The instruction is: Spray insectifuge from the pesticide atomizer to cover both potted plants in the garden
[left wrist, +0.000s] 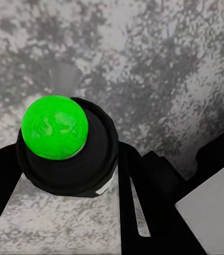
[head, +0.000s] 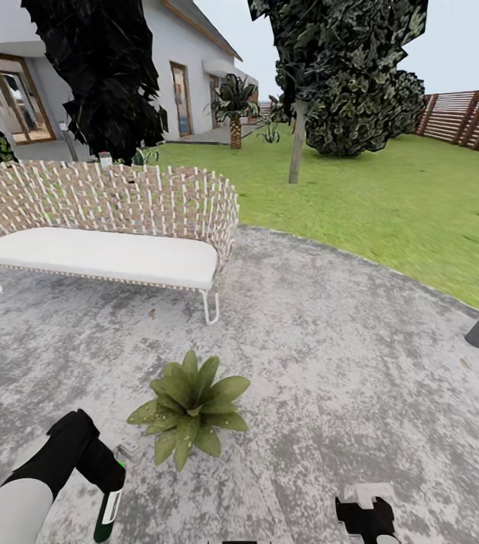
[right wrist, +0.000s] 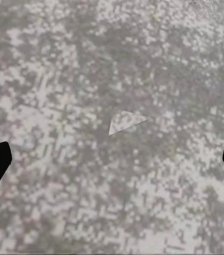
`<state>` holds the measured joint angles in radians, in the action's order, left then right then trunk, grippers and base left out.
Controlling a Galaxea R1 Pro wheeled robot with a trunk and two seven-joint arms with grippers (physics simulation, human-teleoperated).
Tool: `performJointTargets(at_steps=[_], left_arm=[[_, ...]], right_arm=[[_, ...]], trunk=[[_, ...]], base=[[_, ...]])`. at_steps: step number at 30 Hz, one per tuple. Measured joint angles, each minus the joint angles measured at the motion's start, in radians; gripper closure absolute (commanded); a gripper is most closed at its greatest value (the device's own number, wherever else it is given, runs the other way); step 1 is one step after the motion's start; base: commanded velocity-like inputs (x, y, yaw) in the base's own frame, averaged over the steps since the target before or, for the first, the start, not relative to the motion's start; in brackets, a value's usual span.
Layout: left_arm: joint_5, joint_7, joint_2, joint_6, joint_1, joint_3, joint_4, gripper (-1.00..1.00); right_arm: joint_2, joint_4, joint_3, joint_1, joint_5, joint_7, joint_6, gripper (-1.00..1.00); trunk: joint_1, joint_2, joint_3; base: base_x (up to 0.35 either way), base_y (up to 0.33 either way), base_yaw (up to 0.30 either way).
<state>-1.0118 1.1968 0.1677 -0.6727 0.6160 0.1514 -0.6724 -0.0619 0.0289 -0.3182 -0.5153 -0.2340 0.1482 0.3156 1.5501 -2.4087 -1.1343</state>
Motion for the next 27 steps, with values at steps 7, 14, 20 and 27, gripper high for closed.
performJointTargets(at_steps=[7,14,20,27], left_arm=[[-0.068,0.188,0.013,-0.023,0.035,-0.049,-0.006,1.00],[-0.190,0.258,0.014,-0.036,0.066,-0.054,-0.006,1.00],[-0.185,0.255,0.015,-0.036,0.069,-0.053,-0.007,1.00],[-0.181,0.252,0.005,-0.036,0.074,-0.051,-0.014,1.00]], right_arm=[[0.000,0.000,0.000,0.000,0.000,0.000,0.000,-1.00],[0.001,0.000,0.000,0.000,0.000,0.000,0.000,-1.00],[-0.004,0.000,0.002,0.000,-0.002,0.001,0.002,-1.00],[-0.006,0.000,0.002,0.004,0.000,0.000,0.001,-1.00]], trunk=[[0.000,0.000,0.000],[0.000,0.000,0.000],[0.000,0.000,0.000],[0.001,0.000,0.000]], base=[[0.020,-0.025,0.030],[0.000,-0.004,0.243],[0.000,-0.204,0.125],[-0.142,-0.243,0.002]])
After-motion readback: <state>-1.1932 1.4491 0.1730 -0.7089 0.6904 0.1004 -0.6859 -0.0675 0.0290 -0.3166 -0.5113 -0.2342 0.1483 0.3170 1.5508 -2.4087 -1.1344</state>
